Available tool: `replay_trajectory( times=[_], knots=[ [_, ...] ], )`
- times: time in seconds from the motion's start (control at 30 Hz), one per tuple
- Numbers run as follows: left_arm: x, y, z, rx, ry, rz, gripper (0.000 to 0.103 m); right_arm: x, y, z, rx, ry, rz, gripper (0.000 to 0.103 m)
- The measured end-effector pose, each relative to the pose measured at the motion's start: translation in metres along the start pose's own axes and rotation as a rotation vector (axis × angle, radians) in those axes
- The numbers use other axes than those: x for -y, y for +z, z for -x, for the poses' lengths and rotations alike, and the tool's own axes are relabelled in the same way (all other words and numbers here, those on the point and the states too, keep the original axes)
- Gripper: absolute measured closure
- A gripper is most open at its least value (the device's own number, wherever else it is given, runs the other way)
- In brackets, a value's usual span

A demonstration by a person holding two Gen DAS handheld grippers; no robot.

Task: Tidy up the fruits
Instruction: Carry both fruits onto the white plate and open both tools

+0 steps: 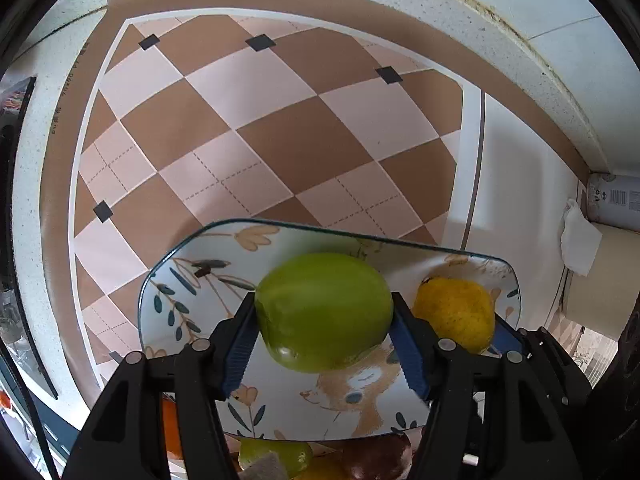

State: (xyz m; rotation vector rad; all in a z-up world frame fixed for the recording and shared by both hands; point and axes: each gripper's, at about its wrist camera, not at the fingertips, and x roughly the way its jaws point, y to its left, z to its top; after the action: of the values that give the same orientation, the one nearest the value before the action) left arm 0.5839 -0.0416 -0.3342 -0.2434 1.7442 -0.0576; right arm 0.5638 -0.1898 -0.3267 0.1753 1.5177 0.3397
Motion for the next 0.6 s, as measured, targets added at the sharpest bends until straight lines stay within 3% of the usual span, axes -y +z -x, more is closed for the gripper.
replay_trajectory(
  times=[0.07,0.13,0.2,0.4,0.6],
  knots=[
    [-0.001,0.001,0.002,0.012,-0.004,0.007,0.041,0.001,0.001,0.003,0.001,0.012,-0.008,0.025],
    [-0.001,0.002,0.007,0.025,-0.003,0.006,0.026,0.001,0.001,0.006,-0.003,0.005,-0.016,0.024],
    [-0.001,0.003,0.011,0.029,0.002,0.003,0.017,0.002,0.0,0.007,-0.006,-0.004,-0.023,0.019],
    [-0.006,-0.006,0.028,0.072,0.032,-0.002,0.017,0.006,-0.013,0.02,0.01,-0.068,-0.06,0.012],
    [-0.012,-0.037,0.065,0.221,0.154,-0.053,0.017,0.002,-0.037,0.047,0.05,-0.196,-0.061,0.012]
  ],
)
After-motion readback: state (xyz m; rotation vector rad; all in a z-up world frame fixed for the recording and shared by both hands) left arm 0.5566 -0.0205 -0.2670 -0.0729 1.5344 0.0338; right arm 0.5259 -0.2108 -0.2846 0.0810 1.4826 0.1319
